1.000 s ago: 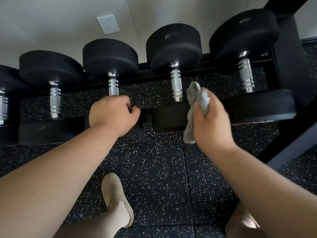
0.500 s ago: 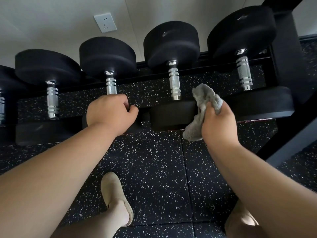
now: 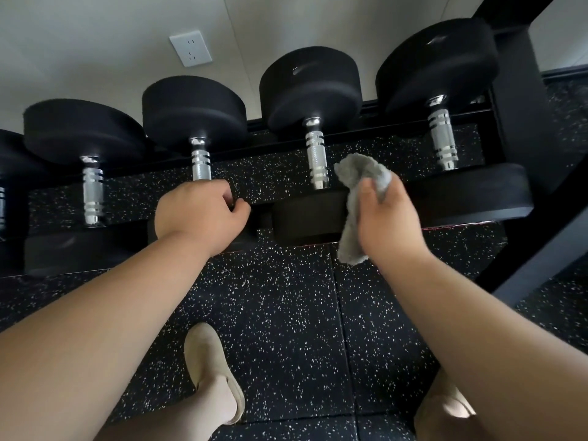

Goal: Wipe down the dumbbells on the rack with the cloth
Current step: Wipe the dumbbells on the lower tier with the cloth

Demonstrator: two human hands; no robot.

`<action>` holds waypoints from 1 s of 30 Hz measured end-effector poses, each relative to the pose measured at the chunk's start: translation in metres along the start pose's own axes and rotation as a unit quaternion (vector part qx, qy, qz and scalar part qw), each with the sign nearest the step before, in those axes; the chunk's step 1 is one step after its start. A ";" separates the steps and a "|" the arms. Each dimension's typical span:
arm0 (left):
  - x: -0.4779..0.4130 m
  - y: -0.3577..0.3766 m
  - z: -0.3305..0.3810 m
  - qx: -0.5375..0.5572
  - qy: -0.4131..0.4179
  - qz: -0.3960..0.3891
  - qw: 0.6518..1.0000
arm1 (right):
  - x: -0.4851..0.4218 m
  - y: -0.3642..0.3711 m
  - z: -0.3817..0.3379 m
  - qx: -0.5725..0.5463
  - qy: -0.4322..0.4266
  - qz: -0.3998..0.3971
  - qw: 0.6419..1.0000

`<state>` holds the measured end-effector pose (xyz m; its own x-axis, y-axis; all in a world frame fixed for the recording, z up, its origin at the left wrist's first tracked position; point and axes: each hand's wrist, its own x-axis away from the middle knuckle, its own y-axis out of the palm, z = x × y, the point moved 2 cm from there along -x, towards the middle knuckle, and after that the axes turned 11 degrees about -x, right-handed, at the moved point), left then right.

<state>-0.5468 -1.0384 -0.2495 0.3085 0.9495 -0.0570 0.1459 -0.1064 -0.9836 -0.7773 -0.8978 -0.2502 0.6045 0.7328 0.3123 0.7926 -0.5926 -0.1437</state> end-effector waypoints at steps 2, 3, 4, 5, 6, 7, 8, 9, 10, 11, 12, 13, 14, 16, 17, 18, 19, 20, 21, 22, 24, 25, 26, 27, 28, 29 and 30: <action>0.000 0.000 -0.001 0.000 -0.002 0.001 1.000 | 0.016 0.015 -0.004 0.083 -0.109 -0.055 0.989; 0.001 -0.001 -0.001 0.003 0.003 0.008 1.000 | 0.021 0.020 -0.003 0.137 -0.155 -0.080 0.975; 0.002 0.000 0.000 0.008 0.018 0.019 1.000 | 0.022 0.021 -0.001 0.183 -0.186 -0.098 0.960; 0.005 0.000 0.001 0.011 0.041 0.033 0.999 | 0.019 0.019 -0.001 0.209 -0.207 -0.110 0.949; 0.007 0.000 0.001 0.010 0.063 0.045 0.997 | 0.015 0.016 -0.002 0.213 -0.216 -0.116 0.946; 0.008 -0.002 0.000 0.014 0.080 0.053 0.995 | 0.011 0.011 -0.002 0.197 -0.209 -0.115 0.951; 0.009 -0.005 0.000 0.033 0.084 0.053 0.995 | 0.008 0.008 -0.003 0.176 -0.194 -0.109 0.959; 0.008 -0.010 0.003 0.068 0.072 0.045 0.994 | 0.004 0.006 -0.004 0.160 -0.178 -0.102 0.966; 0.007 -0.016 0.010 0.118 0.046 0.038 0.991 | 0.002 0.005 -0.006 0.153 -0.167 -0.097 0.969; 0.007 -0.023 0.021 0.176 0.014 0.028 0.984 | 0.001 0.006 -0.007 0.150 -0.158 -0.092 0.972; 0.007 -0.028 0.037 0.233 -0.017 0.016 0.972 | -0.001 0.006 -0.009 0.139 -0.148 -0.083 0.976; 0.008 -0.032 0.057 0.282 -0.046 0.002 0.958 | -0.004 0.005 -0.010 0.118 -0.134 -0.070 0.981; 0.010 -0.034 0.079 0.321 -0.073 -0.018 0.944 | -0.008 0.003 -0.012 0.089 -0.115 -0.054 0.988; 0.016 -0.028 0.116 0.340 -0.117 -0.053 0.932 | -0.017 -0.005 -0.019 0.034 -0.074 -0.028 0.996; 0.021 -0.024 0.129 0.324 -0.129 -0.053 0.936 | -0.021 -0.008 -0.022 0.015 -0.058 -0.021 0.998; 0.026 -0.022 0.135 0.319 -0.136 -0.037 0.937 | -0.024 -0.011 -0.024 0.004 -0.043 -0.018 0.999; 0.030 -0.020 0.137 0.330 -0.134 -0.012 0.934 | -0.027 -0.014 -0.025 0.001 -0.036 -0.017 0.999; 0.030 -0.017 0.136 0.343 -0.126 0.002 0.931 | -0.029 -0.015 -0.027 -0.001 -0.030 -0.017 0.999; 0.026 -0.016 0.134 0.343 -0.114 -0.006 0.932 | -0.032 -0.016 -0.028 0.001 -0.029 -0.020 0.999; 0.021 -0.015 0.132 0.333 -0.102 -0.036 0.937 | -0.036 -0.016 -0.031 0.004 -0.026 -0.021 0.999; 0.008 -0.016 0.131 0.323 -0.107 -0.118 0.933 | -0.051 -0.010 -0.037 0.016 -0.019 -0.019 0.999; 0.001 -0.017 0.130 0.341 -0.127 -0.142 0.921 | -0.064 0.000 -0.040 0.033 -0.016 -0.024 0.999; -0.004 -0.017 0.130 0.359 -0.152 -0.145 0.909 | -0.074 0.012 -0.046 0.057 -0.004 -0.033 0.998; -0.007 -0.016 0.130 0.374 -0.175 -0.134 0.901 | -0.085 0.025 -0.049 0.067 0.017 -0.046 0.997; -0.008 -0.015 0.130 0.384 -0.191 -0.121 0.895 | -0.095 0.039 -0.052 0.052 0.051 -0.079 0.994; -0.007 -0.013 0.130 0.390 -0.200 -0.113 0.891 | -0.103 0.051 -0.053 0.028 0.087 -0.121 0.988; -0.007 -0.011 0.130 0.393 -0.206 -0.111 0.889 | -0.109 0.061 -0.052 0.047 0.113 -0.159 0.980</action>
<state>-0.6722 -1.0054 -0.2610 -0.0395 0.9659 0.2557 -0.5921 0.1835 -0.7847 -0.7989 -1.0316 -0.2442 0.3010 0.7770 0.5528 0.9483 -0.3052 -0.0874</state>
